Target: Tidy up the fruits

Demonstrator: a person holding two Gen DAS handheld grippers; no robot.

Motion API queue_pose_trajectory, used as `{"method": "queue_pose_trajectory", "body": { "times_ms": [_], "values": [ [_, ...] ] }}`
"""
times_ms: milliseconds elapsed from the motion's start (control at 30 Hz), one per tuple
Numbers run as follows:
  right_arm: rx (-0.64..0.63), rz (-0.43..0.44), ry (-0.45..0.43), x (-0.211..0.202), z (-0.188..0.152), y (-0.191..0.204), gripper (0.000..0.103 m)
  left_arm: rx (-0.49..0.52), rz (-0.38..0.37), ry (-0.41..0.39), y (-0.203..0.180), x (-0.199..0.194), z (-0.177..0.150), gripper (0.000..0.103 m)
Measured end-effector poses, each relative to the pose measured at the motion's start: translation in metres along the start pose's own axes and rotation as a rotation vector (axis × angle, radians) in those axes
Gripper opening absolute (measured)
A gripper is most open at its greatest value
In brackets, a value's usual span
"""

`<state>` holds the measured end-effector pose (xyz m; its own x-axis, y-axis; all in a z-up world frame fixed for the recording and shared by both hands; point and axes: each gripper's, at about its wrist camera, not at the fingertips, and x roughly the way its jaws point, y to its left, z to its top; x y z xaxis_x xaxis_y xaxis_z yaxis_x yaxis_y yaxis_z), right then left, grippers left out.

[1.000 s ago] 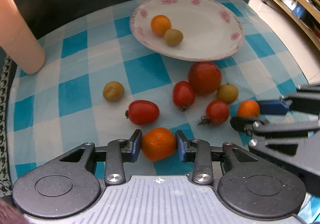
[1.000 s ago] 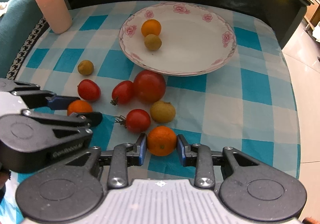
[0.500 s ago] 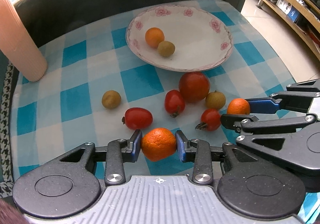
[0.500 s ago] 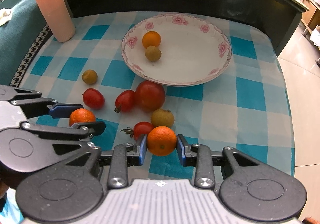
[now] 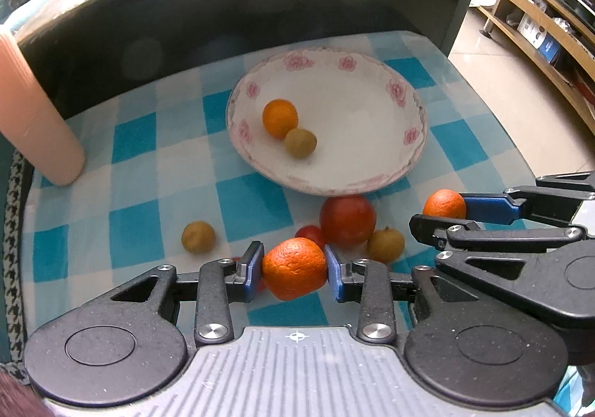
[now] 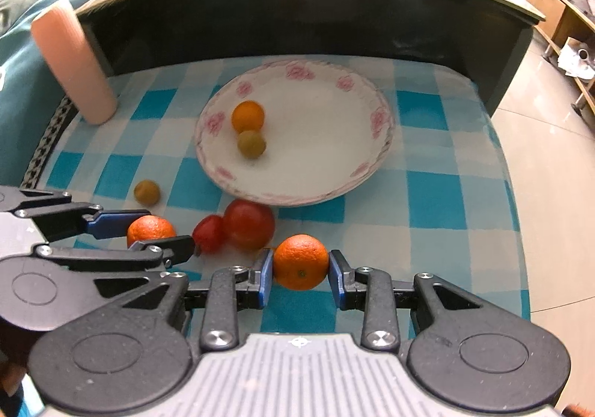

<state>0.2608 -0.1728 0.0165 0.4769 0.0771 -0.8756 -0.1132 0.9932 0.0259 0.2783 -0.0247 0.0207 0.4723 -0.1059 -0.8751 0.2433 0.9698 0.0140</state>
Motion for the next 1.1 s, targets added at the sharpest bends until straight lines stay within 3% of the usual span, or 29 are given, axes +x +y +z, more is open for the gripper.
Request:
{"method": "queue_pose_trajectory", "body": {
  "times_ms": [700, 1100],
  "values": [
    [0.069, -0.035, -0.063, 0.001, 0.038, -0.022, 0.045, -0.024, 0.008, -0.058, -0.005, 0.007, 0.040, 0.042],
    [0.092, -0.036, -0.050, 0.023, 0.053, -0.037, 0.045, -0.044, 0.009, -0.048, -0.008, 0.028, 0.053, 0.042]
  ]
}}
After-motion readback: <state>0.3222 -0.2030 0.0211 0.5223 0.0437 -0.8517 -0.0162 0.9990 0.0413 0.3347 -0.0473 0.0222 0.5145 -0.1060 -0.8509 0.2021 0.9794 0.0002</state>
